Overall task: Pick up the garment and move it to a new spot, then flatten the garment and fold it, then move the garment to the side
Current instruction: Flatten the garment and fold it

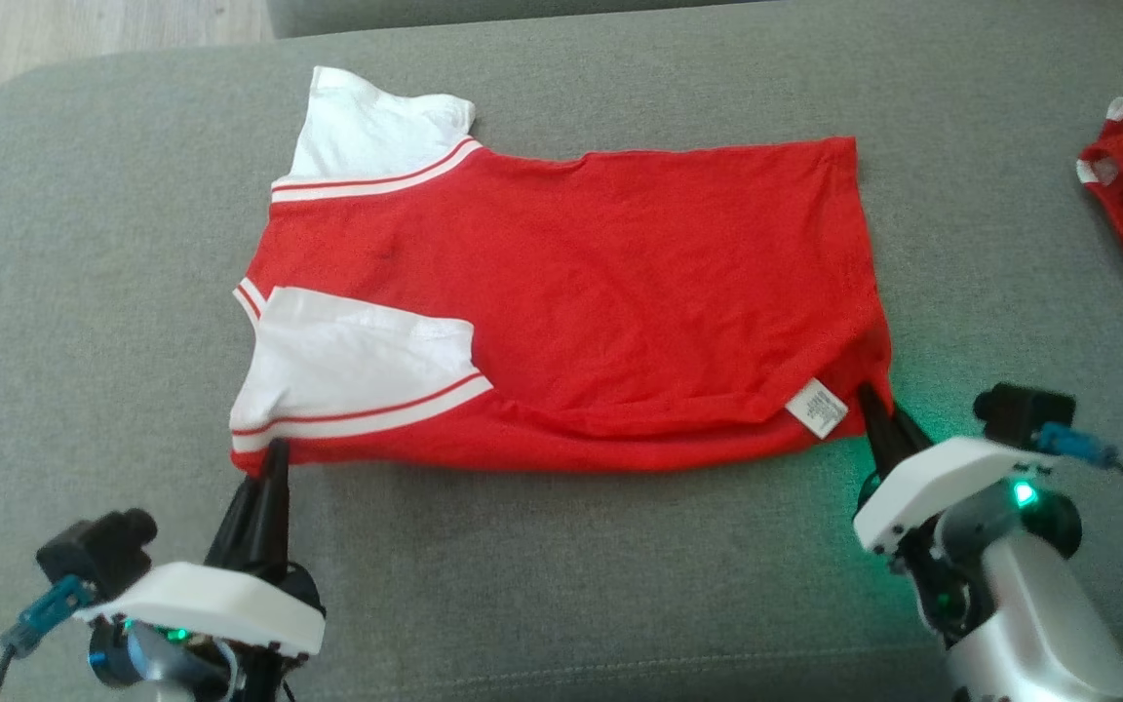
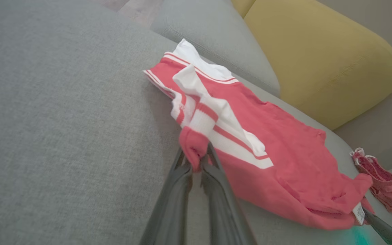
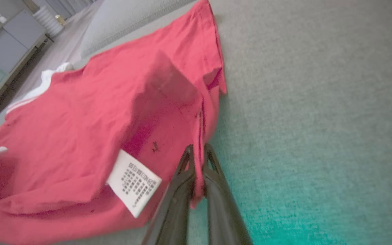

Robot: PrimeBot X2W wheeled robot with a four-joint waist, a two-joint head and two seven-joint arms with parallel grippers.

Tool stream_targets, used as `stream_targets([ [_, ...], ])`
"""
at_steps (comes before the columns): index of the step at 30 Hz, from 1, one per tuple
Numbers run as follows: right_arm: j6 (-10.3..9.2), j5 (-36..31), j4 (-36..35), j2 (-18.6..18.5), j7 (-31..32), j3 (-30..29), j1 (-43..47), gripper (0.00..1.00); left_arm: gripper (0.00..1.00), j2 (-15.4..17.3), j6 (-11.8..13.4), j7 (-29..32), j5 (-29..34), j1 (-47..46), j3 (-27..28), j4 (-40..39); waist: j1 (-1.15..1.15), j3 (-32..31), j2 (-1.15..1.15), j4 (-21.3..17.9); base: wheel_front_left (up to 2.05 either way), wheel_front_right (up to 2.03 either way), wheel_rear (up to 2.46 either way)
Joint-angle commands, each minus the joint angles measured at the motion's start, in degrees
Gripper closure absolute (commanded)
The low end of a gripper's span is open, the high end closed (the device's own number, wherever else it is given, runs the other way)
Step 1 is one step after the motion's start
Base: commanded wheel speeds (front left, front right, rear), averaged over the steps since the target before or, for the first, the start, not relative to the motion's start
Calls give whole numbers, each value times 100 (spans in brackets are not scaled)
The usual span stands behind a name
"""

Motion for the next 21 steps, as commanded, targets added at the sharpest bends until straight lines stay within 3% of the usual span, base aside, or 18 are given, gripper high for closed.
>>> stream_targets([
  [1,37,53,-232,-7,12,96,-70,100,100,65,-22,-64,55,-208,199,-235,0,-7,0,-6,0,0,0],
  [14,37,441,-2410,-376,1178,-190,1074,100,100,233,190,206,96,526,193,-1434,0,-56,0,-99,0,0,0],
  [21,37,479,-2593,-174,1467,-361,1763,100,100,132,264,251,57,1210,-12,-1323,0,-95,0,-146,0,0,0],
])
